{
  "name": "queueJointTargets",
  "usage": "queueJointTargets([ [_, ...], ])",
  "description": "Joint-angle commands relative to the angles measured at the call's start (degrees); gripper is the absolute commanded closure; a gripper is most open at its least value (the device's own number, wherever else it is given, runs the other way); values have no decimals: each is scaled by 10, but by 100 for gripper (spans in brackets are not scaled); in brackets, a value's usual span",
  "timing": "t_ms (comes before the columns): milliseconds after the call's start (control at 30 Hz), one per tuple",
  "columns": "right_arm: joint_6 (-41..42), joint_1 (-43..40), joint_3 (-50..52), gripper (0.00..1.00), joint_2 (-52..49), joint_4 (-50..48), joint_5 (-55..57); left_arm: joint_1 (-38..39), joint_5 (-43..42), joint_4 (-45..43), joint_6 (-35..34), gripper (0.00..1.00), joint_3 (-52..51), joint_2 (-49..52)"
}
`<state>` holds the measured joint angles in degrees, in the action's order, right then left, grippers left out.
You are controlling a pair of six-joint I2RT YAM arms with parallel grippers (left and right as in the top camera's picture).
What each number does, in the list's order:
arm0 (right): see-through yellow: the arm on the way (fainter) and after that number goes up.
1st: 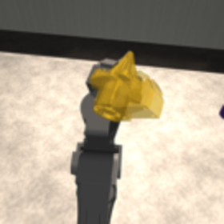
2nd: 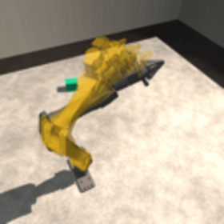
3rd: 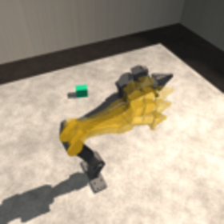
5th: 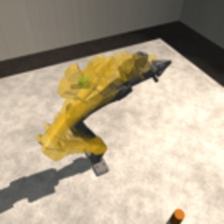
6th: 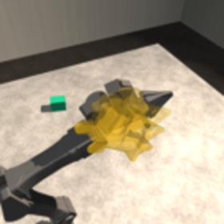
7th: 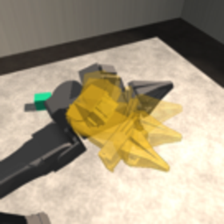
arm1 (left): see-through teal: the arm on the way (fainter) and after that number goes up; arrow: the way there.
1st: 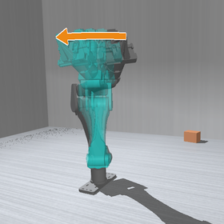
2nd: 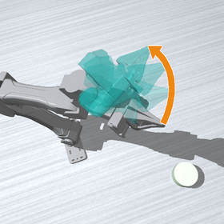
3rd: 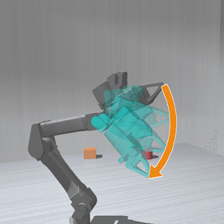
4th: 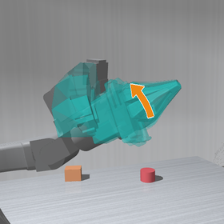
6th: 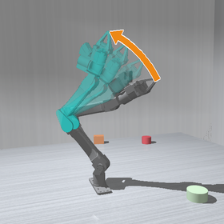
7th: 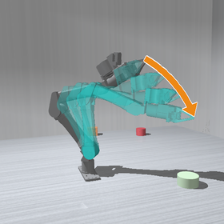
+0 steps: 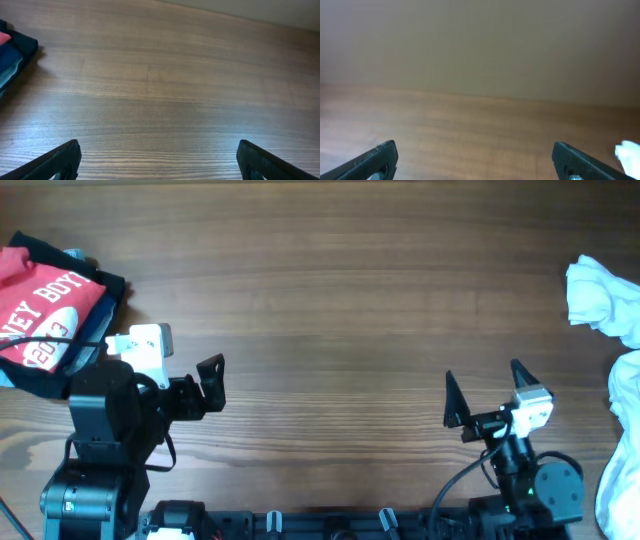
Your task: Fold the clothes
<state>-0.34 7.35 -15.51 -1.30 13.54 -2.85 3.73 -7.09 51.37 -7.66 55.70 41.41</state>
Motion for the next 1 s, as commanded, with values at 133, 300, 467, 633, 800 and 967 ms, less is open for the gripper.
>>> queueJointTargets([
  [133, -29, -16, 117, 0, 11, -104, -24, -2, 6, -1, -5, 0, -3, 0],
  [300, -64, -16, 152, 0, 11, -140, -48, -2, 6, 0, -5, 0, -3, 0],
  [467, -95, -28, 152, 0, 11, -140, -49, -2, 6, 1, -5, 0, -3, 0],
  [633, -38, -29, 152, 0, 11, -141, -49, -2, 6, 1, -5, 0, -3, 0],
  [800, -38, -29, 152, 0, 11, -141, -49, -2, 6, 1, -5, 0, -3, 0],
  [967, -38, -29, 152, 0, 11, -141, -49, -2, 6, 1, -5, 0, -3, 0],
])
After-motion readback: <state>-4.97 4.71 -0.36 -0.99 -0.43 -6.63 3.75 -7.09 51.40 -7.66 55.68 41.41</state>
